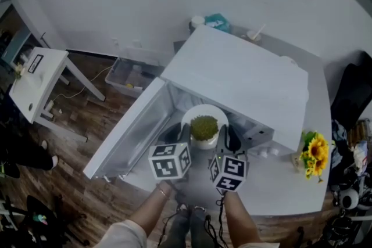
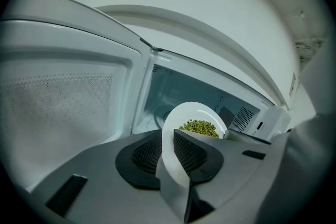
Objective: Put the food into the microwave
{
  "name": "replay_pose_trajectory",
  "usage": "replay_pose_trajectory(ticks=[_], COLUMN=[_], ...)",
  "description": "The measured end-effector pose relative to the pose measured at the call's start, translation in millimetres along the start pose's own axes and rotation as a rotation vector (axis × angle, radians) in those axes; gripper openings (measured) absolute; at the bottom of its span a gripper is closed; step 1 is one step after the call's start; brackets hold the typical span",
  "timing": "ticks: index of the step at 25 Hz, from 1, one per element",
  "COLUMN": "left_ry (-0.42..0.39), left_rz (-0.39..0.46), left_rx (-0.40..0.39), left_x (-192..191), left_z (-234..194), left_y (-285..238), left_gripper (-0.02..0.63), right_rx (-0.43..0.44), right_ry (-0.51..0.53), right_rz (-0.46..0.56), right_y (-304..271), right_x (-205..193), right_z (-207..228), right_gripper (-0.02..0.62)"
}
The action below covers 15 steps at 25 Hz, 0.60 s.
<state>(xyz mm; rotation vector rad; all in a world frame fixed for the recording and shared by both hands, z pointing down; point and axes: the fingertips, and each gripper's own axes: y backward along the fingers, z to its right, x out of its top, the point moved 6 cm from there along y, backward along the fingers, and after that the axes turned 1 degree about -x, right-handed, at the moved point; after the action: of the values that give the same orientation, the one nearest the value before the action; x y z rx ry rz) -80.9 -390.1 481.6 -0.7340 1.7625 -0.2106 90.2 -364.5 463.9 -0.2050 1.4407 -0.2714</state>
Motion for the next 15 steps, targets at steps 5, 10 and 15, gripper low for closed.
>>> replay_pose_trajectory(ticks=[5, 10, 15], left_ry=[-0.011, -0.009, -0.004], left_rz=[0.040, 0.059, 0.070], left_rx=[-0.020, -0.029, -0.053], left_x=[10.0, 15.4, 15.3], left_z=[-0.7, -3.8, -4.1], left_y=[-20.3, -39.3, -55.3], left_gripper=[0.083, 0.083, 0.083], right_rx=[-0.012, -0.034, -0.055], right_ry=[-0.012, -0.022, -0.031], right_rz=[0.039, 0.060, 0.079], right_y=[-16.6, -30.9, -42.8], right_x=[1.4, -0.5, -1.1], right_z=[5.7, 8.2, 14.3], right_gripper=[0.061, 0.060, 0.058])
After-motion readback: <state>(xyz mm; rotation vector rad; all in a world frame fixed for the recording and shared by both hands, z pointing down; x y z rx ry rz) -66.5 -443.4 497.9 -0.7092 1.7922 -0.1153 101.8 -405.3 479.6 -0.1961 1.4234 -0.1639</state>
